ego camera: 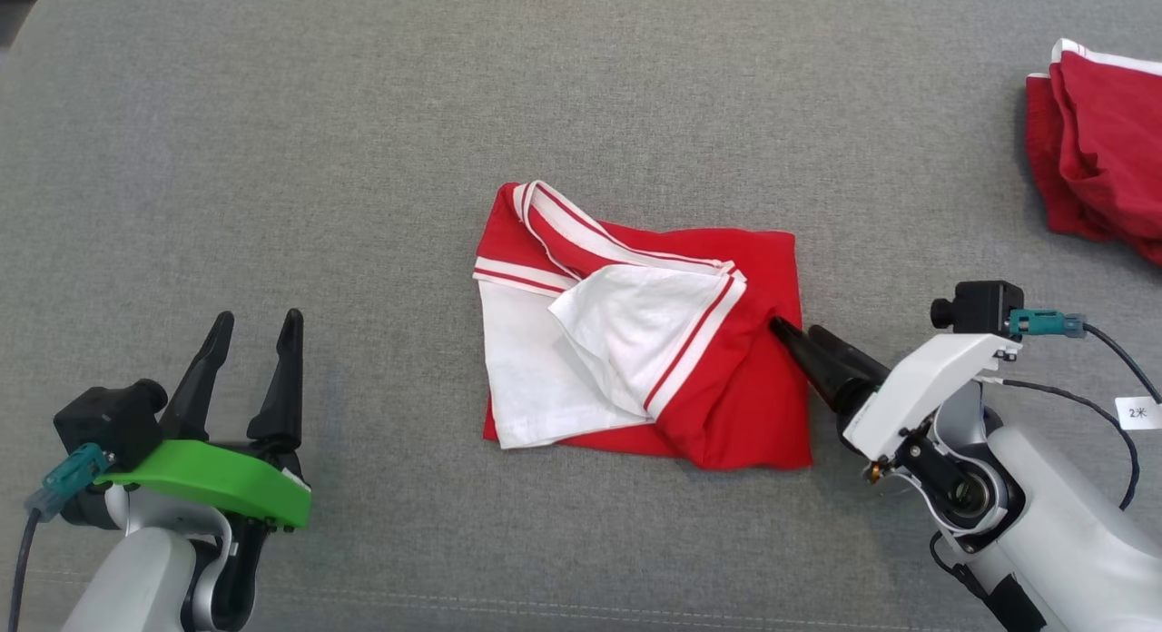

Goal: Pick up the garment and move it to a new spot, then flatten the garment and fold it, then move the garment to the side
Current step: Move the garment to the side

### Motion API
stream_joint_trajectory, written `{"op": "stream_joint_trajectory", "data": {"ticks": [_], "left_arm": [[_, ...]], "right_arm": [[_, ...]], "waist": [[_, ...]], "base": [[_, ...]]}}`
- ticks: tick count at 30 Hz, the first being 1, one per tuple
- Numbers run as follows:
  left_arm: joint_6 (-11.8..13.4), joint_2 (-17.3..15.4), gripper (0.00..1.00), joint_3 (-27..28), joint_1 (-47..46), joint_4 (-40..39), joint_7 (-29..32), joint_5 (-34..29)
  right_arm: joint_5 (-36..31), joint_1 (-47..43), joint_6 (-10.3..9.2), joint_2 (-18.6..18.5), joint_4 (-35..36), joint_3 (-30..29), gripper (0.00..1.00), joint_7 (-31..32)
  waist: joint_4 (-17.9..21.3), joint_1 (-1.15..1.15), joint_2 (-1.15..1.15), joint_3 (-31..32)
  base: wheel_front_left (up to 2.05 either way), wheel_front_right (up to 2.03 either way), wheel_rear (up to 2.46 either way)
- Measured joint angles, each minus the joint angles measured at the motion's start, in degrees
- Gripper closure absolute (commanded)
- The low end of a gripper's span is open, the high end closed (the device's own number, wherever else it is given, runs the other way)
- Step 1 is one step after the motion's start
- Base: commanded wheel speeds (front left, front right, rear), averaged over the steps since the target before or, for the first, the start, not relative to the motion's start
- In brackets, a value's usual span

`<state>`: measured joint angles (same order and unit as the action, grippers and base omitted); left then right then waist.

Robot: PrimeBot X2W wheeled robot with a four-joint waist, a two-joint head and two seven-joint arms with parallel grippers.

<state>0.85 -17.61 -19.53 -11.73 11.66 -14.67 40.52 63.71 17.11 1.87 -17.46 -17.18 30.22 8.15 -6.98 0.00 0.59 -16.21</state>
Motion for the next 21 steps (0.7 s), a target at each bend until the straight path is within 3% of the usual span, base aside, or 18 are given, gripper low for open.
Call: {"op": "stream_joint_trajectory", "data": {"ticks": [5,6,7,9,16,21], "left_arm": [[-0.32,0.25,0.0,0.54,-0.01,0.54,0.0,-0.11],[-0.33,0.37,0.0,0.55,-0.01,0.58,0.0,-0.15],[-0.33,0.43,0.0,0.62,-0.01,0.57,0.0,-0.15],[-0.33,0.45,0.0,0.68,-0.01,0.59,0.0,-0.15],[-0.86,1.09,0.0,0.92,-0.05,0.96,0.0,-0.57],[-0.86,1.8,0.0,2.29,-0.05,1.46,0.0,-0.58]], "right_arm": [[0.3,1.05,0.58,0.02,-0.69,1.48,0.0,2.0],[0.27,1.44,0.58,0.01,-1.03,1.55,0.19,2.08],[0.22,1.88,0.57,0.07,-1.35,1.63,0.61,2.44],[0.22,2.77,0.55,0.33,-1.99,1.56,1.0,2.5],[0.35,4.04,0.67,-0.31,-3.69,-0.37,1.0,2.5],[-0.62,6.63,2.29,-1.48,-0.97,-0.23,1.0,2.47]], "waist": [[-0.6,0.0,0.0,0.03],[-0.72,0.0,0.0,0.1],[-0.82,0.0,0.0,0.15],[-0.95,0.0,0.0,0.2],[-1.35,0.0,0.0,0.62],[-1.2,0.0,0.0,1.6]], "base": [[0.0,0.0,0.0],[0.0,0.0,0.0],[0.0,0.0,0.0],[0.0,0.0,0.0],[0.0,0.0,0.0],[0.0,0.0,0.0]]}}
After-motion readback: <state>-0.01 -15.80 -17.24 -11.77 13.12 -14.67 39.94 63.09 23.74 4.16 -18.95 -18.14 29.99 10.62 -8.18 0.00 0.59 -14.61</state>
